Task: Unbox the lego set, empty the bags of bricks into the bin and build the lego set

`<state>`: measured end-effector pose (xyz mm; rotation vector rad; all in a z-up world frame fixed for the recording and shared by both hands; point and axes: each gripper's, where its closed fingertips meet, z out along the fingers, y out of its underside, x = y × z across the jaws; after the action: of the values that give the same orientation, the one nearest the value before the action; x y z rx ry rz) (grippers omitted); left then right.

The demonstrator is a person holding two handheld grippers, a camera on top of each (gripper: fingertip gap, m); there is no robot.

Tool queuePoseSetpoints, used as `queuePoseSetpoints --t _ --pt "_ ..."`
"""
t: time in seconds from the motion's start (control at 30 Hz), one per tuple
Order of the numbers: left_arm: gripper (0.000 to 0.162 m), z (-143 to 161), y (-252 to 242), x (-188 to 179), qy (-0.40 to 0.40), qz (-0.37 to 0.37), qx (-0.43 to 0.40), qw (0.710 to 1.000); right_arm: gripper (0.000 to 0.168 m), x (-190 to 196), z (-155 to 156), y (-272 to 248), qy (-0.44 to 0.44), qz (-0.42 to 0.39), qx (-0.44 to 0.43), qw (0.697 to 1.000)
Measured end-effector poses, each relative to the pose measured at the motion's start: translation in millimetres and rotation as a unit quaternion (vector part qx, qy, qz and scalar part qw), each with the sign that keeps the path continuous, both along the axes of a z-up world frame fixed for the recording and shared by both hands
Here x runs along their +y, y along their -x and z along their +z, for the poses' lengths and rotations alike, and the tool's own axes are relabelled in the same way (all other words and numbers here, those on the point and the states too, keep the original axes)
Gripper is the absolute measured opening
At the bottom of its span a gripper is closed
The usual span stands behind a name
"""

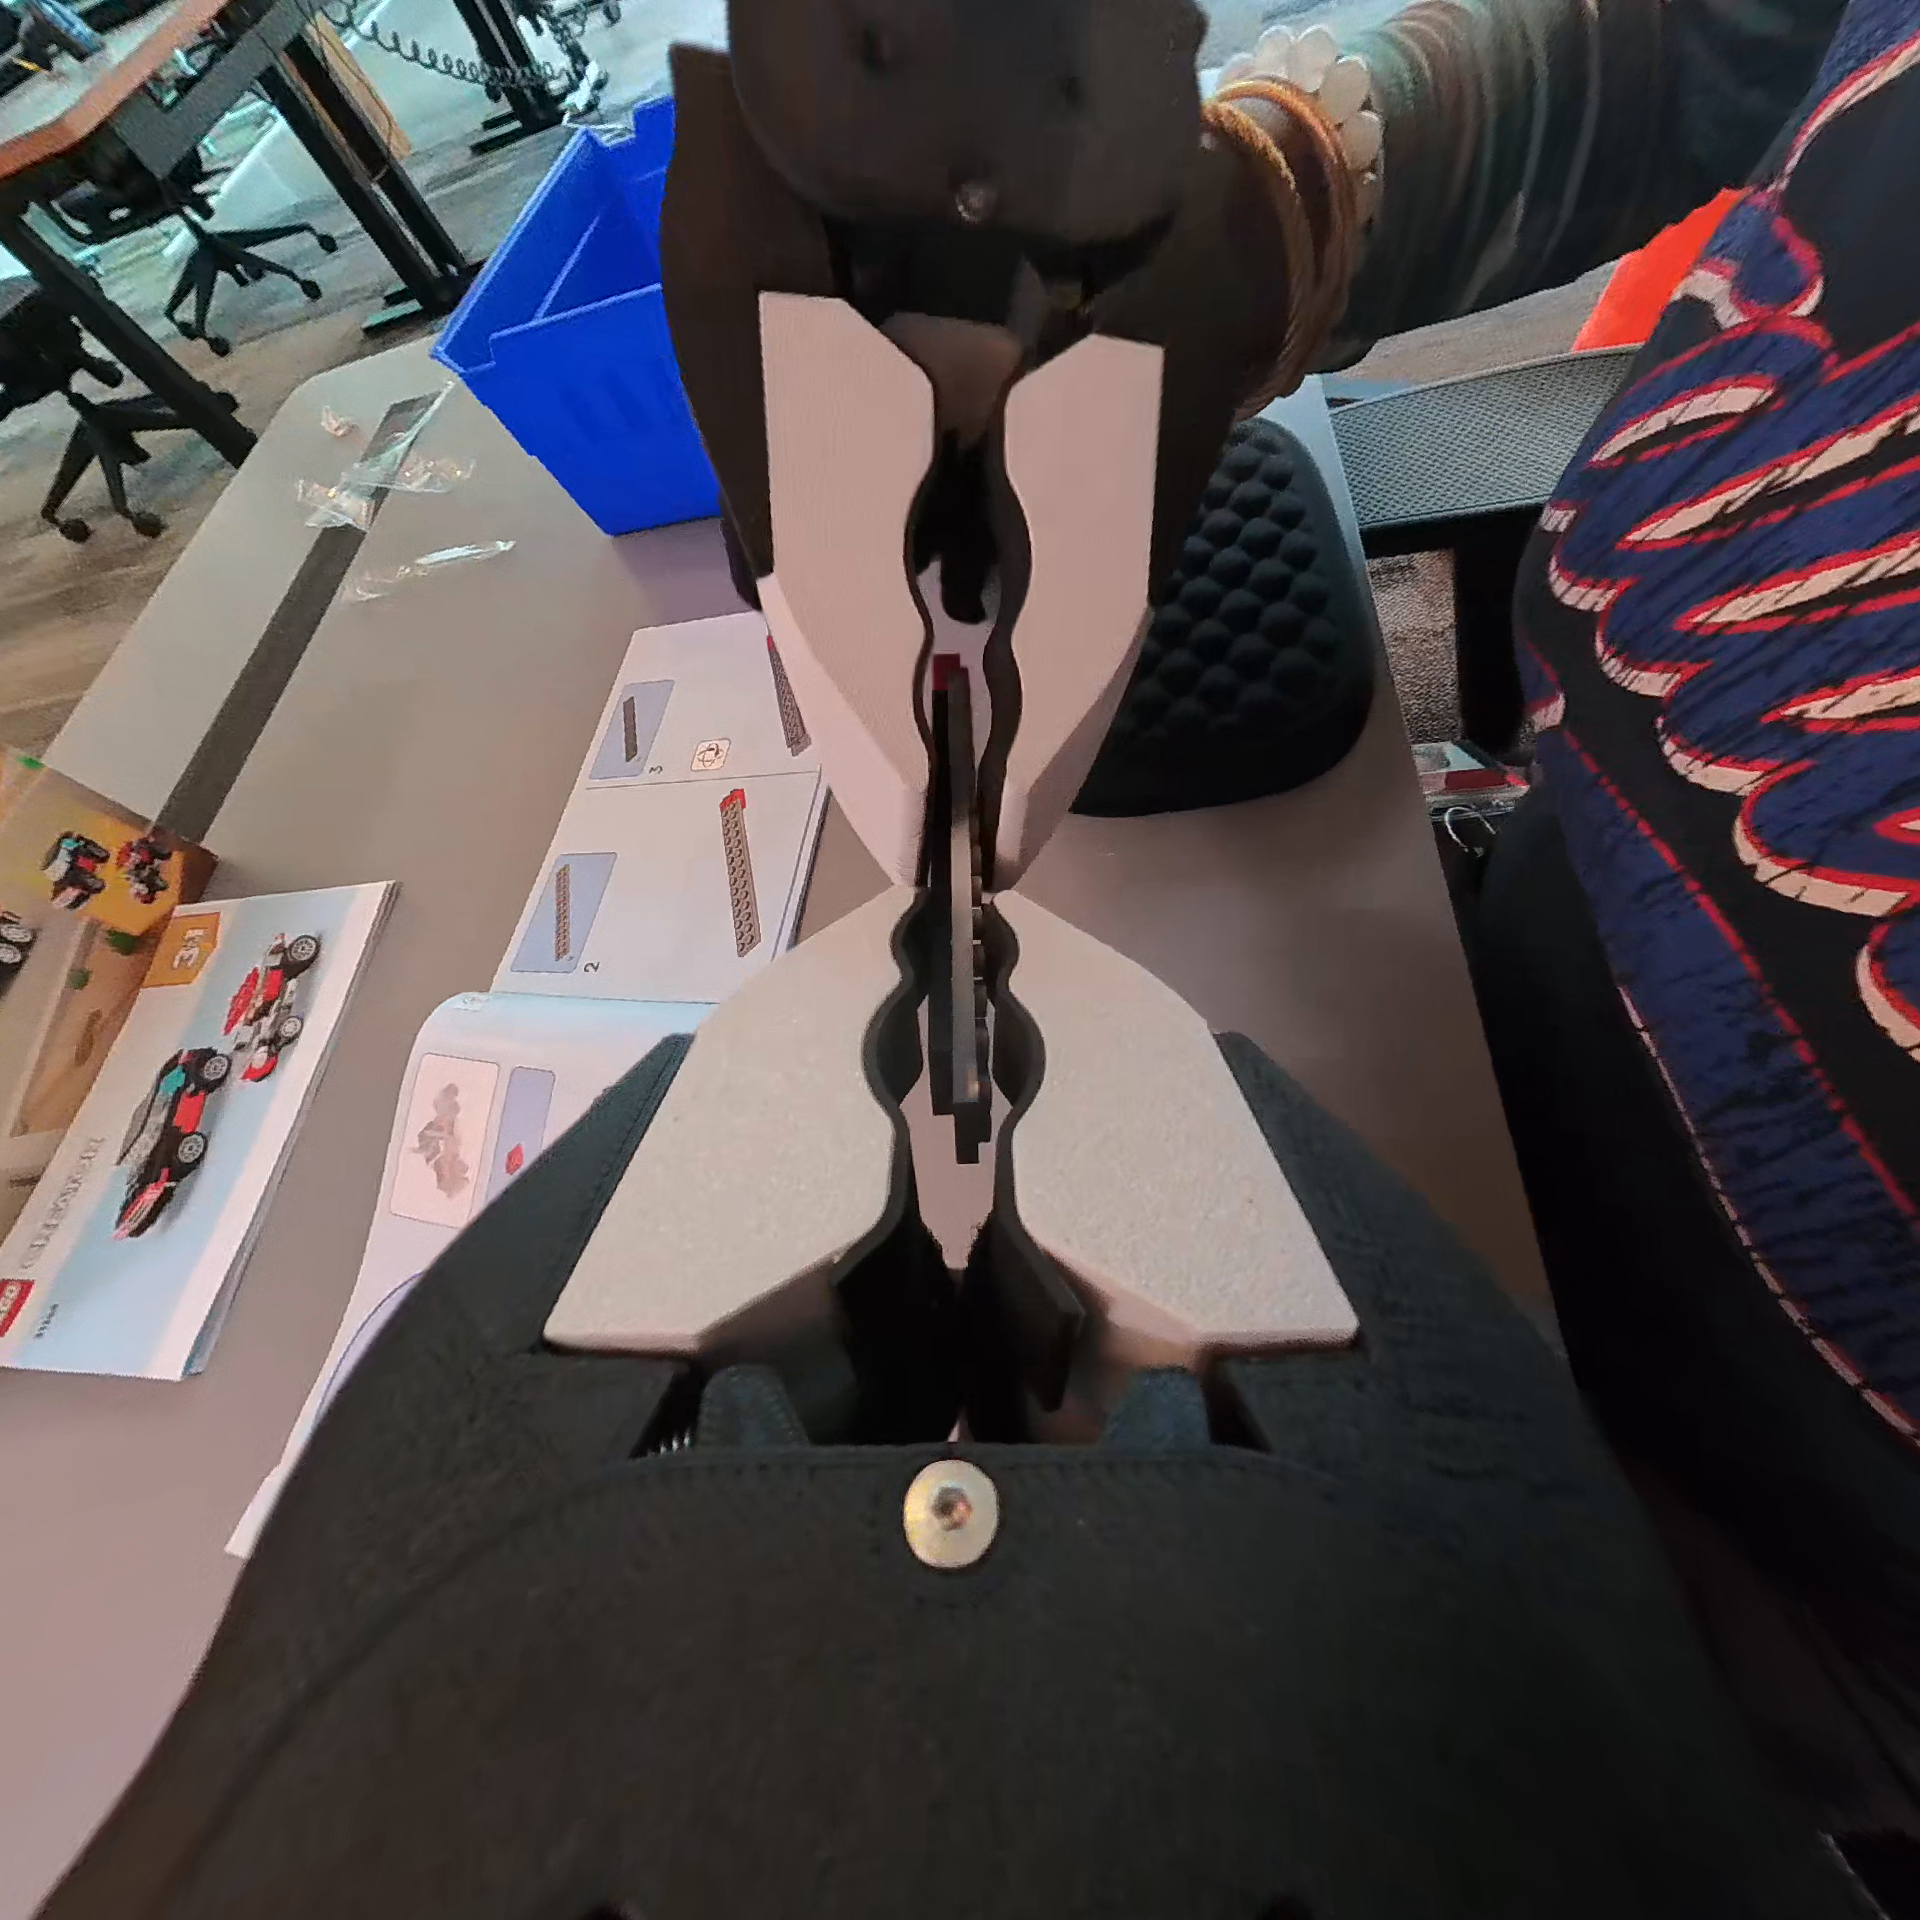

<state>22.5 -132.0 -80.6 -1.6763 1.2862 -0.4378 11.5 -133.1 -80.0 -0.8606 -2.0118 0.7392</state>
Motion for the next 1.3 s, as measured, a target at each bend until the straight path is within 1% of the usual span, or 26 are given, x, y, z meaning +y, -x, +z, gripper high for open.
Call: queuePoseSetpoints --t 0.07,0.13,0.17,0.2,0.3,0.4,0.43,0.5,0.53,0.6,0.73,0.87,0.97,1.03,1.07,1.13,1.17,1.2,1.23,1.3 --pt "0.008 -1 0 1 0.012 0.008 -0.007 1.000 0.009 2 -2 0 -0.048 -0.007 -0.011 0.999" --pt "0.008 -2 0 5 0.014 0.027 -0.014 0.999 0.009 7 -3 0 -0.122 -0.024 -0.021 0.992" --pt "0.008 -2 0 7 0.018 0.032 -0.021 0.999 0.009 8 -3 0 -0.147 -0.030 -0.023 0.988" --pt "0.008 -3 0 7 0.028 0.032 -0.033 0.999 0.009 8 -4 0 -0.154 -0.030 -0.026 0.987" --pt "0.008 -6 -2 4 0.056 0.024 -0.063 0.996 0.009 5 -7 -2 -0.125 -0.023 -0.035 0.991" --pt "0.009 -12 -4 2 0.056 0.019 -0.061 0.996 0.010 3 -13 -5 -0.088 -0.020 -0.053 0.995" --pt "0.009 -13 -4 3 0.048 0.020 -0.059 0.997 0.009 4 -14 -5 -0.059 -0.024 -0.060 0.996" --pt "0.009 -12 -4 6 0.006 0.028 -0.042 0.999 0.008 6 -13 -6 -0.004 -0.031 -0.062 0.998" --pt "0.013 -10 -2 8 -0.018 0.037 -0.028 0.999 0.008 7 -14 -7 0.014 -0.031 -0.069 0.997" --pt "0.031 -5 8 14 -0.074 0.052 0.011 0.996 0.008 12 -18 -10 0.023 -0.043 -0.082 0.995" --pt "0.031 -3 9 7 -0.079 0.030 0.034 0.996 0.008 11 -18 -12 0.026 -0.039 -0.086 0.995" --pt "0.009 -6 5 4 -0.073 0.011 0.045 0.996 0.008 13 -15 -12 0.021 -0.045 -0.086 0.995" --pt "0.008 0 4 2 -0.059 0.009 0.018 0.998 0.008 10 -8 -13 0.038 -0.035 -0.066 0.996" --pt "0.008 6 3 -1 -0.050 0.004 -0.012 0.999 0.009 7 1 -14 0.083 -0.025 -0.046 0.995" --pt "0.008 9 4 -1 -0.051 0.003 -0.021 0.998 0.012 7 4 -17 0.099 -0.021 -0.040 0.994" --pt "0.008 12 4 -3 -0.042 0.001 -0.034 0.999 0.022 13 4 -22 0.098 -0.025 -0.037 0.994" --pt "0.008 14 4 -5 -0.035 -0.002 -0.047 0.998 0.020 14 2 -26 0.087 -0.021 -0.039 0.995" --pt "0.008 15 4 -5 -0.028 -0.003 -0.058 0.998 0.009 12 2 -29 0.076 -0.011 -0.036 0.996" --pt "0.008 17 4 -6 -0.023 -0.003 -0.067 0.997 0.009 11 5 -29 0.070 -0.009 -0.024 0.997" --pt "0.008 17 4 -6 -0.016 -0.006 -0.069 0.997 0.009 11 3 -30 0.075 -0.015 -0.033 0.997"
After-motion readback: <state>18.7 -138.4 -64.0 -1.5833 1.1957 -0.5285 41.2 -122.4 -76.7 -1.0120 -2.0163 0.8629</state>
